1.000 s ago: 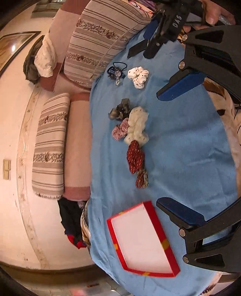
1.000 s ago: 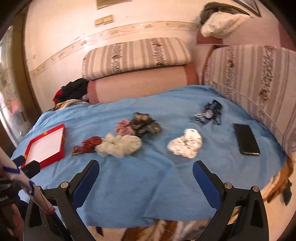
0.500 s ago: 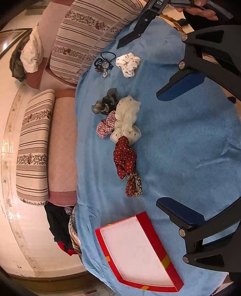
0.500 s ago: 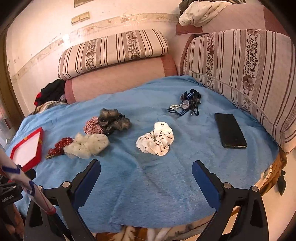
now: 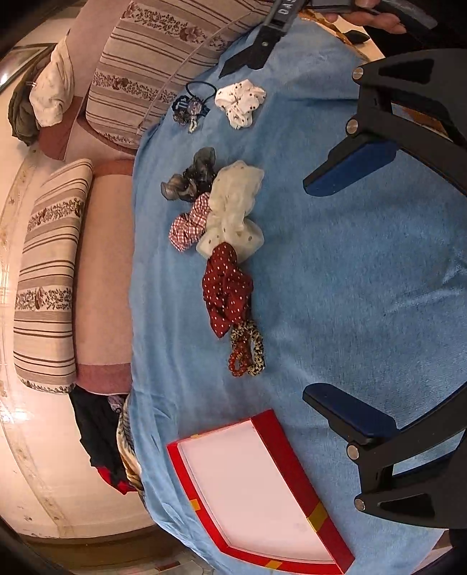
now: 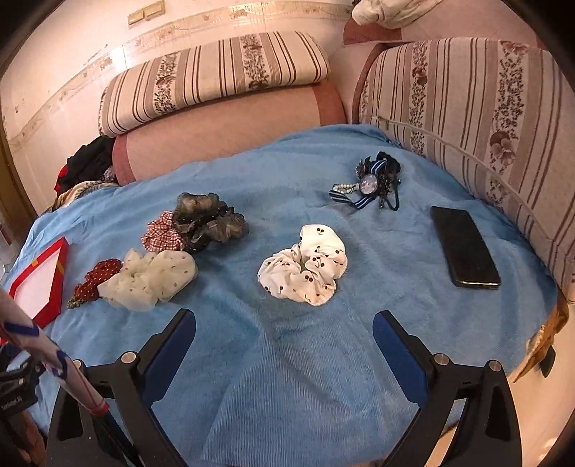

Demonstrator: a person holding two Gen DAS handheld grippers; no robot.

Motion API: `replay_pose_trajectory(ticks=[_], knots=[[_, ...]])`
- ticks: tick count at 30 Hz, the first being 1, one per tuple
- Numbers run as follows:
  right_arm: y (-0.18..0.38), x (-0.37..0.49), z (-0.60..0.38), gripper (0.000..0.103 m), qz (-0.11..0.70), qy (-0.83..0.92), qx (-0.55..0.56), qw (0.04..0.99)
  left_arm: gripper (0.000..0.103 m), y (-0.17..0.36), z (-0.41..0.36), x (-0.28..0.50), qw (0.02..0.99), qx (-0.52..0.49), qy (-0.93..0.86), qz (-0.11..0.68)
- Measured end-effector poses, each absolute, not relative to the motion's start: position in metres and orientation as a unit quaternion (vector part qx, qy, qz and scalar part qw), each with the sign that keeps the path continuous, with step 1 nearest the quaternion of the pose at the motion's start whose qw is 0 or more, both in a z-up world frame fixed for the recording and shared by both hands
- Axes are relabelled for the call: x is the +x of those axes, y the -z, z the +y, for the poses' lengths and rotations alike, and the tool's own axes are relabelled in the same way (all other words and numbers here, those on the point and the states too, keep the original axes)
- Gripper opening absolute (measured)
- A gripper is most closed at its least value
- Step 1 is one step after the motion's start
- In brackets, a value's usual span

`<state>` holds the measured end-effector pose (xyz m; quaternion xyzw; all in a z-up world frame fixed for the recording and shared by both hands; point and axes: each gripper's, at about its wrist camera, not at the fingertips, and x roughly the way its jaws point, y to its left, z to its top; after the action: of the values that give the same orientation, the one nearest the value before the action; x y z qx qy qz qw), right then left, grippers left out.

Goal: Organize jewelry
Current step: 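Move both tools toward the scrunchies, opening the left gripper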

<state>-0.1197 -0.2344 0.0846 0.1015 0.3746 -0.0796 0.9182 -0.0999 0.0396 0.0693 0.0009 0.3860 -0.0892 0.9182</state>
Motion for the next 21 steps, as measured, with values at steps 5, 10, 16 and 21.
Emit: replay_pose_trajectory(ticks=[5,10,16,21], knots=[[-0.081,-0.097,-0.247,0.1,0.394,0.081,0.117,0.908,0.103,-0.078,0.05,-0.08,0.922,-0.003,0.085,0.379],[-0.086,-0.088,-0.258,0.1,0.381,0.092,0.129,0.911,0.103,-0.08,0.077,-0.049,0.917,-0.029,0.084,0.389],[-0.079,-0.087,-0.263,0.1,0.384,0.091,0.141,0.908,0.088,-0.083,0.119,-0.029,0.911,-0.084,0.091,0.392],[-0.078,-0.087,-0.272,0.1,0.379,0.089,0.161,0.907,0.065,-0.075,0.116,-0.015,0.901,-0.069,0.119,0.412]])
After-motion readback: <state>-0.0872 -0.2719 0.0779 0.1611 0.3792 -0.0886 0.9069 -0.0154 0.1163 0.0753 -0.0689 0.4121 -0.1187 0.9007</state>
